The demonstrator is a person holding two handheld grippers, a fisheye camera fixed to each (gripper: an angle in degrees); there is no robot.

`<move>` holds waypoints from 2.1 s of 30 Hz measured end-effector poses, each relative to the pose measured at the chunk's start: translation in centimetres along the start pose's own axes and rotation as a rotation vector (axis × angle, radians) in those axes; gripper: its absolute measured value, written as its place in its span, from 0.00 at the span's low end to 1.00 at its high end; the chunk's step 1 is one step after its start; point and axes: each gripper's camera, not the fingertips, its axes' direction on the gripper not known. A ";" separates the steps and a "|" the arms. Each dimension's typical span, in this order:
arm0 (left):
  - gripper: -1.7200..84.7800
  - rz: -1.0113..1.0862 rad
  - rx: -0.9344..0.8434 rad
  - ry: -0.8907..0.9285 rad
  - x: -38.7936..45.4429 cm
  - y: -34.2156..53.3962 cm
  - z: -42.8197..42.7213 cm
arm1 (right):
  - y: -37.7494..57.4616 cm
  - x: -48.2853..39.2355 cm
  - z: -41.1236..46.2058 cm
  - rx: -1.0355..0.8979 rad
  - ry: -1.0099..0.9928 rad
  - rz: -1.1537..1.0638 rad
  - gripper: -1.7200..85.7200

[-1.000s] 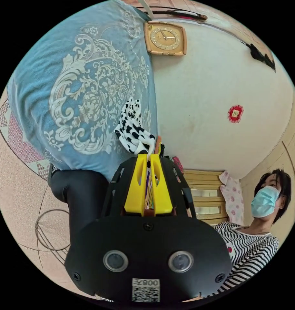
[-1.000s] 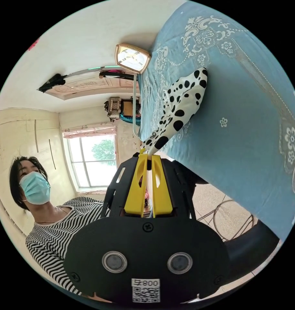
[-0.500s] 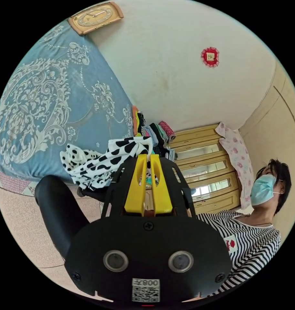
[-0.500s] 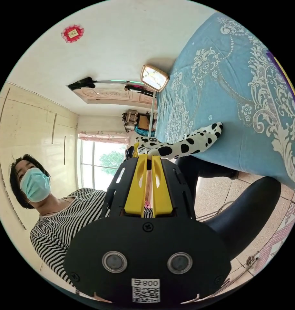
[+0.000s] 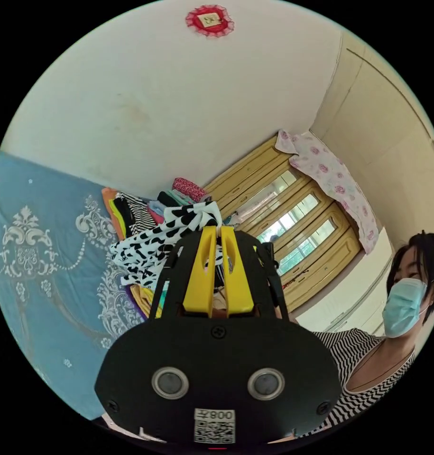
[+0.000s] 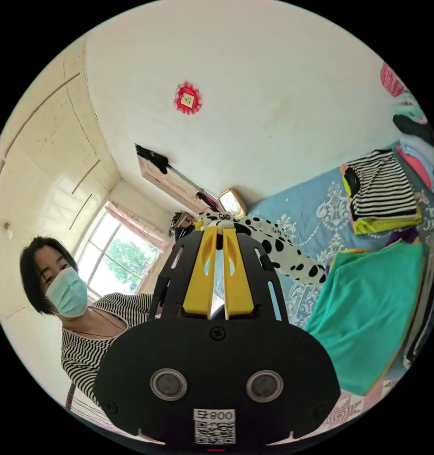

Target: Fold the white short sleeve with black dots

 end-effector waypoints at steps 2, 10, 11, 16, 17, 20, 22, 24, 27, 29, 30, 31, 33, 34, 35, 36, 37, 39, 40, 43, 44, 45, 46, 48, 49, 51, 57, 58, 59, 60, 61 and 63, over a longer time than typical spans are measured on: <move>0.04 0.031 -0.015 0.026 -0.4 0.8 4.4 | -2.7 -2.8 -4.4 0.018 0.084 -0.040 0.04; 0.04 -0.095 -0.305 0.036 -11.2 17.3 23.2 | 1.3 1.5 -12.9 -0.032 0.331 0.167 0.04; 0.04 -0.146 -0.385 0.006 -13.7 21.0 25.9 | 3.4 4.3 -13.3 -0.057 0.348 0.252 0.04; 0.04 -0.236 -0.579 -0.018 -20.5 30.8 31.3 | 9.3 10.5 -13.7 -0.109 0.331 0.473 0.04; 0.04 -0.235 -0.585 -0.028 -21.4 32.0 31.7 | 9.5 10.3 -13.9 -0.107 0.324 0.469 0.04; 0.04 -0.258 -0.582 -0.018 -24.2 34.5 32.4 | 8.6 9.2 -14.1 -0.138 0.341 0.446 0.04; 0.04 -0.272 -0.592 -0.020 -26.1 36.2 33.1 | 7.8 8.6 -13.9 -0.174 0.377 0.430 0.04; 0.04 -0.305 -0.604 -0.019 -28.8 38.7 34.0 | 7.3 8.4 -13.6 -0.216 0.415 0.429 0.04; 0.04 -0.364 -0.609 -0.027 -32.8 42.0 34.9 | 7.3 9.3 -12.7 -0.294 0.486 0.457 0.04; 0.04 -0.417 -0.604 -0.012 -35.3 43.8 35.0 | 7.8 10.5 -12.4 -0.318 0.508 0.490 0.04; 0.04 -0.448 -0.596 -0.005 -36.9 44.8 34.8 | 7.9 10.8 -12.4 -0.316 0.503 0.496 0.04; 0.04 -0.462 -0.594 0.001 -37.7 45.3 34.7 | 8.0 11.2 -12.5 -0.307 0.496 0.509 0.04; 0.04 -0.492 -0.601 0.019 -40.2 46.8 34.2 | 8.2 11.7 -12.5 -0.293 0.479 0.520 0.04; 0.04 -0.498 -0.605 0.022 -40.7 47.2 34.0 | 8.2 12.0 -12.4 -0.295 0.479 0.524 0.04; 0.04 -0.510 -0.611 0.030 -41.7 47.8 33.4 | 8.3 12.1 -12.2 -0.301 0.478 0.526 0.04; 0.03 -0.514 -0.618 0.035 -42.5 48.3 32.8 | 8.3 12.2 -12.0 -0.302 0.477 0.527 0.04; 0.03 -0.514 -0.624 0.031 -42.8 48.5 32.4 | 8.4 12.3 -11.9 -0.297 0.474 0.530 0.04; 0.03 -0.494 -0.631 0.017 -43.9 49.0 30.4 | 8.7 12.3 -12.0 -0.273 0.467 0.532 0.04; 0.03 -0.484 -0.626 0.020 -44.0 49.1 29.9 | 9.1 12.3 -12.4 -0.243 0.449 0.537 0.04; 0.02 -0.396 -0.593 0.020 -44.2 48.2 27.9 | 10.0 11.3 -13.4 -0.169 0.447 0.533 0.03; 0.02 -0.341 -0.584 0.017 -43.9 47.6 27.6 | 10.3 10.5 -13.8 -0.141 0.488 0.530 0.03; 0.02 -0.277 -0.583 0.011 -43.6 46.9 27.7 | 10.5 10.0 -14.0 -0.129 0.521 0.528 0.03; 0.02 -0.243 -0.587 0.007 -43.4 46.6 27.8 | 10.7 8.8 -14.5 -0.094 0.588 0.520 0.02; 0.02 -0.126 -0.623 -0.047 -43.2 46.1 28.9 | 10.9 6.3 -14.7 -0.005 0.617 0.471 0.02; 0.02 -0.101 -0.633 -0.068 -43.4 46.3 29.2 | 10.7 4.5 -14.1 0.036 0.618 0.420 0.02; 0.02 -0.053 -0.699 -0.177 -45.0 47.8 30.5 | 9.9 2.2 -11.6 0.056 0.656 0.349 0.02; 0.02 -0.125 -0.724 -0.195 -49.0 51.5 28.9 | 8.1 2.1 1.8 -0.144 0.842 0.192 0.02; 0.02 -0.118 -0.720 -0.194 -49.0 51.5 28.5 | 8.3 2.4 3.9 -0.173 0.880 0.172 0.02; 0.02 -0.091 -0.717 -0.209 -48.9 51.5 27.7 | 8.7 2.9 5.6 -0.205 0.917 0.150 0.02; 0.02 -0.070 -0.721 -0.228 -49.2 51.7 27.0 | 9.0 3.3 6.4 -0.228 0.942 0.144 0.02; 0.02 -0.067 -0.728 -0.233 -49.5 51.8 26.7 | 9.8 4.3 7.7 -0.258 0.977 0.130 0.02; 0.02 -0.104 -0.726 -0.216 -50.8 51.9 25.3 | 10.8 5.7 8.5 -0.244 0.969 0.139 0.02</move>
